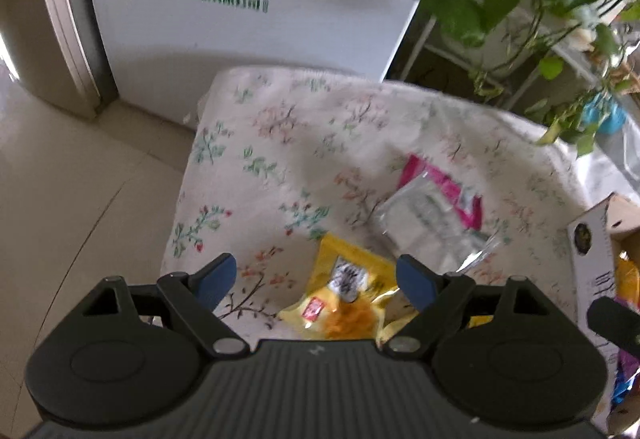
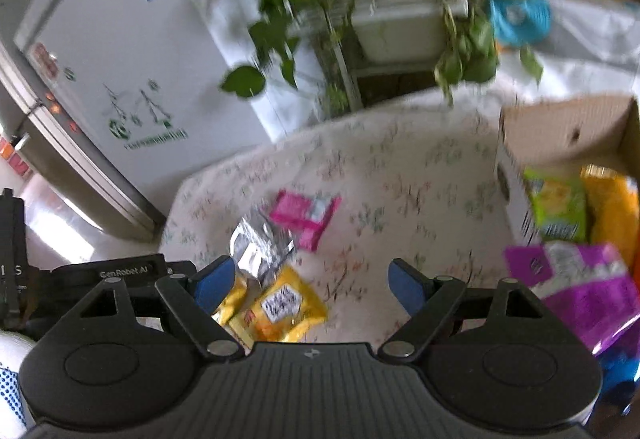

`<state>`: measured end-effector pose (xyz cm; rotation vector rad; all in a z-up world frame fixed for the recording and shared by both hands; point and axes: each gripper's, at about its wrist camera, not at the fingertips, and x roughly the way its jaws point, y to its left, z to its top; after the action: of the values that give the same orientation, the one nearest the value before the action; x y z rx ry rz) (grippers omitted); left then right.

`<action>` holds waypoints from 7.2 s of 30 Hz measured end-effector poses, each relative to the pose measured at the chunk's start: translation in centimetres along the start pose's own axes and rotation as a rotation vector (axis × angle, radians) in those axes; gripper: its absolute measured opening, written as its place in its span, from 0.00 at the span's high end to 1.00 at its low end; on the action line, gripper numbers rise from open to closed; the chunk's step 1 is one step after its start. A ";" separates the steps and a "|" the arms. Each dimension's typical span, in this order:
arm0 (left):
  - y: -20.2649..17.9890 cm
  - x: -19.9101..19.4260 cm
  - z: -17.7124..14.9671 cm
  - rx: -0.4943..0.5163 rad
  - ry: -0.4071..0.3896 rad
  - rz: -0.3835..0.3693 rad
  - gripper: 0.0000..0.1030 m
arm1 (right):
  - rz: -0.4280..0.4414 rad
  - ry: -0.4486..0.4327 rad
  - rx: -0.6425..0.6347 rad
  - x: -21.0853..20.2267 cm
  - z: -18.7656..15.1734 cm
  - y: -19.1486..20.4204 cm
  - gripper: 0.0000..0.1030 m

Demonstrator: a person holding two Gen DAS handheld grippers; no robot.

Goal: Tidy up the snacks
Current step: 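Move both grippers back over the yellow waffle packets on the table, then grasp a yellow waffle packet with each gripper and lift, then carry both yellow waffle packets over the cardboard box, then open both grippers to drop the waffle packets into the box, then move both grippers back over the silver and pink packets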

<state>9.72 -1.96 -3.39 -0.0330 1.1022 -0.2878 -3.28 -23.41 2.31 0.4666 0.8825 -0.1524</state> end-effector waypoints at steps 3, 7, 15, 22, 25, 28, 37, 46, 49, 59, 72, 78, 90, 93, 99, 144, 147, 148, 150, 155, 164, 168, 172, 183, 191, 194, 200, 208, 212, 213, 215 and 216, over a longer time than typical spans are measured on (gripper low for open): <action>0.2 0.9 -0.2 -0.001 0.022 -0.008 0.16 | -0.026 0.063 0.039 1.5 -0.6 0.0 0.14; -0.7 1.6 -0.4 0.055 0.032 -0.048 0.16 | -0.035 0.099 0.090 2.5 -1.0 0.0 0.14; -2.4 3.3 -1.6 0.199 0.043 -0.003 0.16 | -0.030 0.148 0.184 4.6 -1.2 0.1 0.14; -0.3 3.0 -2.1 0.240 0.010 0.029 0.33 | -0.020 0.188 0.234 6.4 -1.5 0.4 0.14; 0.5 2.8 -2.1 0.228 0.004 0.008 0.36 | -0.018 0.198 0.246 7.2 -1.6 1.0 0.14; 1.2 2.5 -1.9 0.220 0.003 -0.004 0.36 | -0.030 0.212 0.240 8.0 -1.9 1.9 0.15; 1.3 2.4 -2.0 0.264 -0.014 0.009 0.35 | -0.199 0.143 0.090 10.0 -2.7 4.9 0.20; 0.7 3.6 -2.0 0.276 -0.002 0.033 0.21 | -0.219 0.171 -0.033 9.7 -2.5 3.9 0.31; 0.5 3.8 -1.9 0.274 -0.006 0.048 0.16 | -0.211 0.183 -0.023 9.3 -2.4 2.8 0.31; 1.1 4.7 -1.6 0.237 0.000 0.064 0.00 | -0.245 0.196 0.000 9.6 -3.1 3.2 0.15; 1.1 4.8 -1.6 0.235 0.002 0.065 0.00 | -0.338 0.160 -0.106 10.4 -4.2 4.5 0.13; 0.5 4.1 -1.5 0.253 -0.017 0.045 0.28 | -0.322 0.131 -0.115 9.5 -3.7 4.1 0.44; -1.5 1.8 -1.8 0.259 -0.056 -0.002 0.48 | -0.196 0.106 -0.027 7.0 -2.6 3.0 0.48; -1.9 1.0 -1.7 0.249 -0.071 -0.006 0.47 | -0.186 0.078 -0.040 5.9 -2.2 3.0 0.48; -2.5 -0.4 -1.8 0.224 -0.100 -0.008 0.47 | -0.169 0.051 -0.073 4.6 -1.8 2.9 0.48; -20.2 -5.3 -3.6 0.306 -0.269 -0.335 0.47 | -0.173 -0.244 0.190 -9.8 2.1 -10.5 0.48; -21.3 -5.1 -3.8 0.321 -0.268 -0.357 0.47 | -0.176 -0.248 0.229 -10.2 1.9 -11.6 0.48; -21.7 -5.0 -3.8 0.324 -0.266 -0.363 0.47 | -0.181 -0.250 0.241 -10.3 1.9 -12.0 0.48; -22.5 -4.7 -4.0 0.330 -0.257 -0.379 0.47 | -0.190 -0.254 0.265 -10.6 1.8 -12.6 0.48; -24.3 -4.1 -4.4 0.349 -0.248 -0.411 0.47 | -0.205 -0.269 0.349 -11.3 1.6 -14.4 0.48; -27.0 -2.5 -4.8 0.370 -0.219 -0.449 0.47 | -0.235 -0.283 0.454 -12.1 1.0 -16.9 0.48; -28.2 -1.7 -5.0 0.384 -0.206 -0.476 0.47 | -0.258 -0.281 0.487 -12.1 0.9 -17.7 0.48; -29.1 -1.3 -5.4 0.403 -0.205 -0.467 0.42 | -0.288 -0.268 0.523 -11.7 0.8 -18.3 0.47; -28.8 -3.3 -5.4 0.440 -0.224 -0.375 0.16 | -0.292 -0.270 0.565 -11.6 0.7 -18.1 0.23; -27.2 -4.2 -5.4 0.470 -0.230 -0.280 0.15 | -0.271 -0.239 0.520 -10.9 1.2 -17.4 0.08; -26.0 -4.6 -5.2 0.459 -0.234 -0.226 0.14 | -0.295 -0.226 0.460 -10.4 1.5 -16.2 0.02; -21.7 -5.7 -3.4 0.405 -0.265 -0.158 0.05 | -0.300 -0.241 0.323 -9.7 2.0 -13.3 0.00; -14.3 -6.5 0.3 0.289 -0.257 -0.113 0.01 | -0.316 -0.304 0.081 -8.3 2.0 -8.2 0.00; -10.8 -5.9 1.1 0.248 -0.240 -0.088 0.01 | -0.269 -0.248 -0.021 -6.8 2.1 -5.9 0.00; -10.0 -5.5 1.3 0.235 -0.233 -0.087 0.01 | -0.261 -0.244 -0.039 -6.5 2.1 -5.3 0.00; -8.4 -4.7 1.6 0.193 -0.209 -0.088 0.01 | -0.237 -0.227 -0.059 -5.9 2.1 -4.4 0.00; -7.6 -4.1 1.8 0.175 -0.195 -0.087 0.01 | -0.224 -0.214 -0.061 -5.5 2.0 -4.0 0.00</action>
<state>7.91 -8.47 2.32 0.0457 0.8800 -0.4490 -6.60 -28.24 6.32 0.2874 0.7252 -0.3725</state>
